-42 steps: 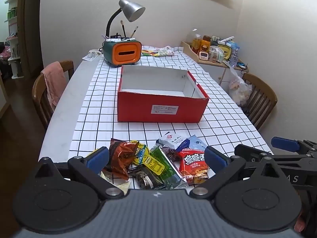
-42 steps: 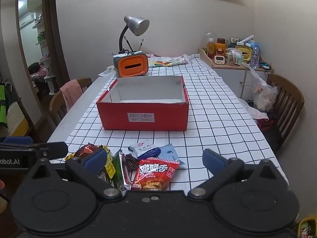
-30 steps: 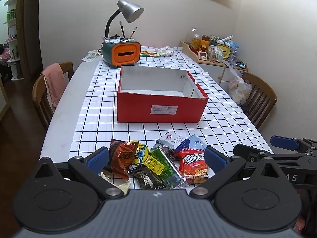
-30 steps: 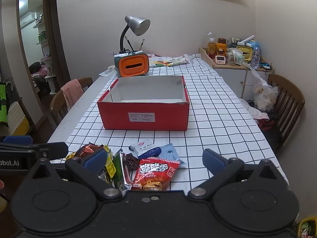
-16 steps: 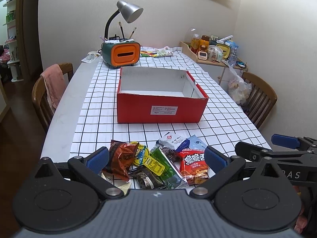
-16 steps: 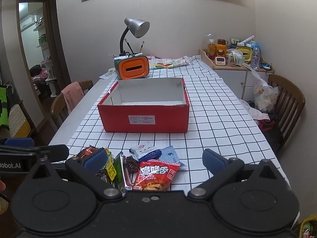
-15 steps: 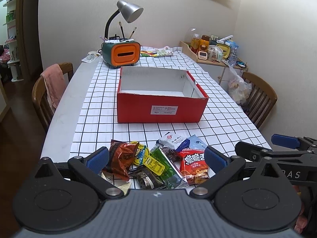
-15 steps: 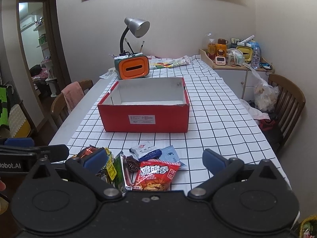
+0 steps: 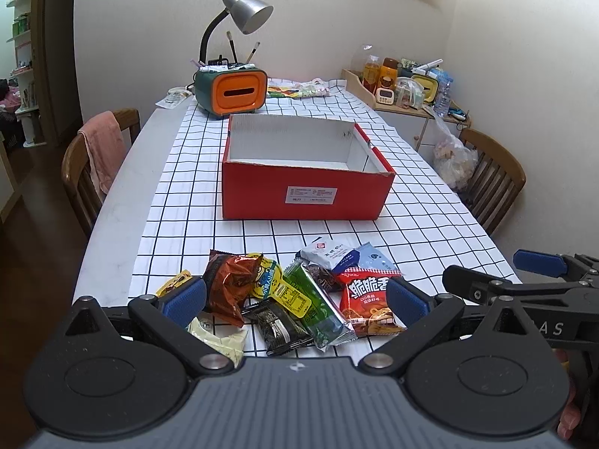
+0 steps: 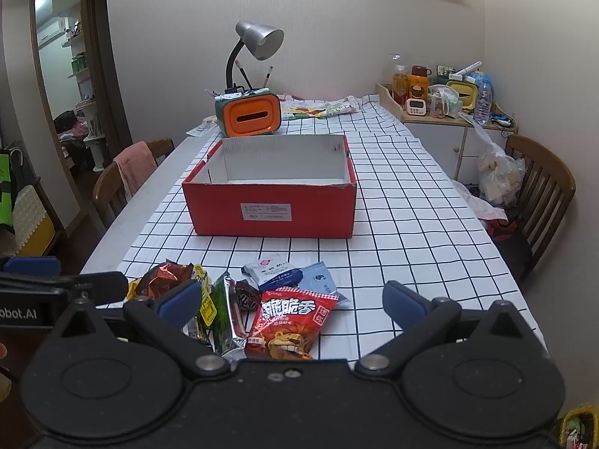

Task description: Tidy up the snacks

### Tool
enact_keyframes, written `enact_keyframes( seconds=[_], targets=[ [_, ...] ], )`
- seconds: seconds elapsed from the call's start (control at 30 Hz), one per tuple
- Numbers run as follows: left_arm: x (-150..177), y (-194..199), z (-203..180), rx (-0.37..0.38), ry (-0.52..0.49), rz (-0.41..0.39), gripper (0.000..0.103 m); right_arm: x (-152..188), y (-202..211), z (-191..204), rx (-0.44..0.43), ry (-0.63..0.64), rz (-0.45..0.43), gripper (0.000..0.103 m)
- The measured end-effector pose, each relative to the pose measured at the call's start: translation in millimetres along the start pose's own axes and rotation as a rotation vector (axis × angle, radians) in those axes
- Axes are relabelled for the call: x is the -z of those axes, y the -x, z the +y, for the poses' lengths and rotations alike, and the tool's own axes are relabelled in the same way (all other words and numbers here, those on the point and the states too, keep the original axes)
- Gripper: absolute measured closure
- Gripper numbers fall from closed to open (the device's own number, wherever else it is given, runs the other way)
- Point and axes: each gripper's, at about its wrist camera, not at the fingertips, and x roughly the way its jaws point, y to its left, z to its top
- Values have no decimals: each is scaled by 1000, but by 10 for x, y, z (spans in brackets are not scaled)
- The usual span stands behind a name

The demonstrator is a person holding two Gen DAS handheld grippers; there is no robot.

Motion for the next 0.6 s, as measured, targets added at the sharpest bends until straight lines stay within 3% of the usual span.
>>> enact_keyframes(
  seconds=[0.27, 0.37, 0.6],
  targets=[
    [-11, -88, 46, -25, 15, 0, 0, -20, -149, 4, 57, 44, -22, 0],
    [-11, -143, 113, -67, 23, -8, 0, -21, -275, -59, 97, 31, -14, 0],
    [115, -378, 290, -117, 35, 40, 0, 92, -669, -218, 46, -6, 173, 3]
  ],
)
